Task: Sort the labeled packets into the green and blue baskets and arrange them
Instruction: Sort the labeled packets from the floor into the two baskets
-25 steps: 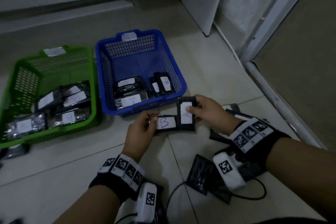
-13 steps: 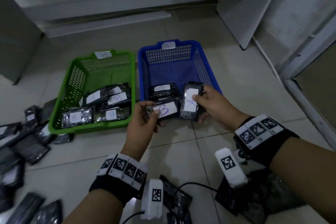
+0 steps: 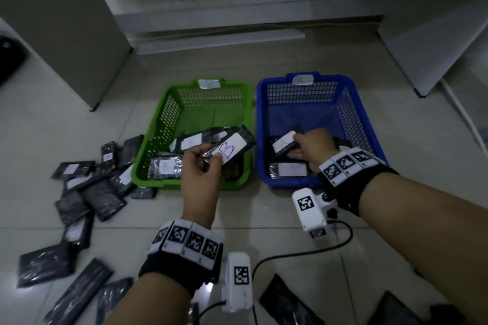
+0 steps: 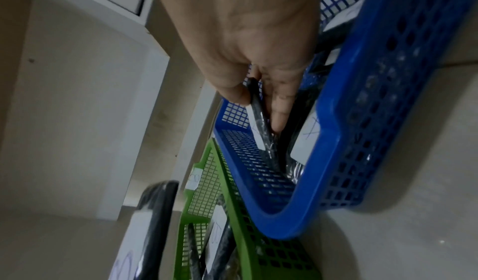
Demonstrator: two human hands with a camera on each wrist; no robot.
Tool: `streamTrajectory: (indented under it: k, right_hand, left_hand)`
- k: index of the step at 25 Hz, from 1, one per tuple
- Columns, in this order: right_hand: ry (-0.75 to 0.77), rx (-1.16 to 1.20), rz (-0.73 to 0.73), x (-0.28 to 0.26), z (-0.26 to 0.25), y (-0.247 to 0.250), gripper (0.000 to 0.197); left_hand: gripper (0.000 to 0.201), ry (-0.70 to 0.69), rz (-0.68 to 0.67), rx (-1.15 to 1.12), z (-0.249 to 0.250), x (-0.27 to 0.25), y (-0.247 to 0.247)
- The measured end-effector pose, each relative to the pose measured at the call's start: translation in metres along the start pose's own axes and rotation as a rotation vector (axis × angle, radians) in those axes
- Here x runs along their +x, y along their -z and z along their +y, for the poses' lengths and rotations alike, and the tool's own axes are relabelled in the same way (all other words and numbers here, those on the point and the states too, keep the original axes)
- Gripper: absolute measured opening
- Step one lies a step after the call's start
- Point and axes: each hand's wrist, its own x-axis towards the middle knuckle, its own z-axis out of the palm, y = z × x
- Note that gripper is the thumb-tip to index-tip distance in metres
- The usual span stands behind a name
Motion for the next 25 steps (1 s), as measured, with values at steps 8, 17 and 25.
streamTrajectory:
  k: [8, 17, 25]
  right_hand:
    - [0.16, -0.733, 0.205, -0.014, 0.002, 0.004, 0.03]
    - [0.582, -0.798, 0.025, -0.07, 0.02, -0.04, 0.005]
    - [0.588, -0.956, -0.028, -0.077, 0.022, -0.045, 0.015]
  left_hand:
    - [0.02, 0.016, 0.231, 0.117, -0.01, 0.049, 0.038]
    - [0.021, -0.033, 0.375, 0.475, 0.004, 0.119, 0.071]
    - [0.023, -0.064, 0.043, 0.712, -0.03, 0.147, 0.094]
